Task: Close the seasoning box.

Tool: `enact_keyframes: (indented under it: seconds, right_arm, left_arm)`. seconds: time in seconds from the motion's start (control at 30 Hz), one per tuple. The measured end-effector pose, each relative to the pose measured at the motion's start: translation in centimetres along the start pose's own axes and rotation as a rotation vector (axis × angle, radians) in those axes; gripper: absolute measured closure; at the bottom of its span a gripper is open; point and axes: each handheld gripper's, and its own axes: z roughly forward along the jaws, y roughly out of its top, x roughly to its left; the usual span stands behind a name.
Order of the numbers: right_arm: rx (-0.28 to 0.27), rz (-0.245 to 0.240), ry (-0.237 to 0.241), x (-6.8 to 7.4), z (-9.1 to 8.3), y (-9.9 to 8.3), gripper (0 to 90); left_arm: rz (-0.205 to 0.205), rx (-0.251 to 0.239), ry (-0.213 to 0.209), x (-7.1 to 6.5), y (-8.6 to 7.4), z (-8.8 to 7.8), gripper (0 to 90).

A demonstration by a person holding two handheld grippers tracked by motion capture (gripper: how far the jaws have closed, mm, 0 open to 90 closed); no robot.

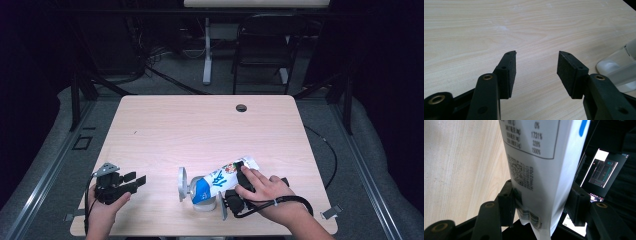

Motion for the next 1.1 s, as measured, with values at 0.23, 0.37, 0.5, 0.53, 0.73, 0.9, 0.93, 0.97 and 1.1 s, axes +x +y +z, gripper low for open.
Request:
enact_keyframes:
  seconds: [0.23,0.37,0.5,0.53,0.73,0.9,0.93,0.97,1.1]
  right_arm:
    - [-0.007,0.001,-0.008,0.1,0.06,0.0,49.0]
    - [-0.01,-0.003,-0.01,0.13,0.06,0.02,49.1]
    - [-0.011,-0.004,-0.01,0.13,0.06,0.04,49.1]
    - [-0.01,-0.003,-0.01,0.13,0.06,0.05,49.2]
    - [-0.01,-0.006,-0.01,0.1,0.05,0.06,49.3]
    - [-0.01,-0.006,-0.008,0.08,0.05,0.05,49.4]
    - [-0.01,-0.007,-0.008,0.08,0.04,0.05,49.5]
    - [-0.009,-0.008,-0.009,0.08,0.03,0.06,49.5]
    - [-0.013,-0.01,-0.011,0.07,0.03,0.05,49.6]
  left_arm:
    - [0.002,0.0,-0.001,0.03,0.01,-0.02,49.9]
    - [0.002,-0.003,-0.002,0.03,0.0,-0.03,49.8]
    - [0.002,-0.003,-0.003,0.04,0.0,-0.03,49.8]
    - [0.003,-0.002,-0.002,0.04,-0.01,-0.01,49.8]
    - [0.002,0.003,-0.003,0.12,-0.02,-0.01,49.8]
    - [-0.001,0.001,-0.003,0.03,-0.04,0.08,49.8]
    - [-0.001,0.001,-0.002,0.01,-0.03,0.07,49.8]
    - [0.0,0.0,-0.002,0.02,-0.02,0.07,49.8]
    - [-0.001,0.001,-0.002,0.07,-0.04,0.05,49.8]
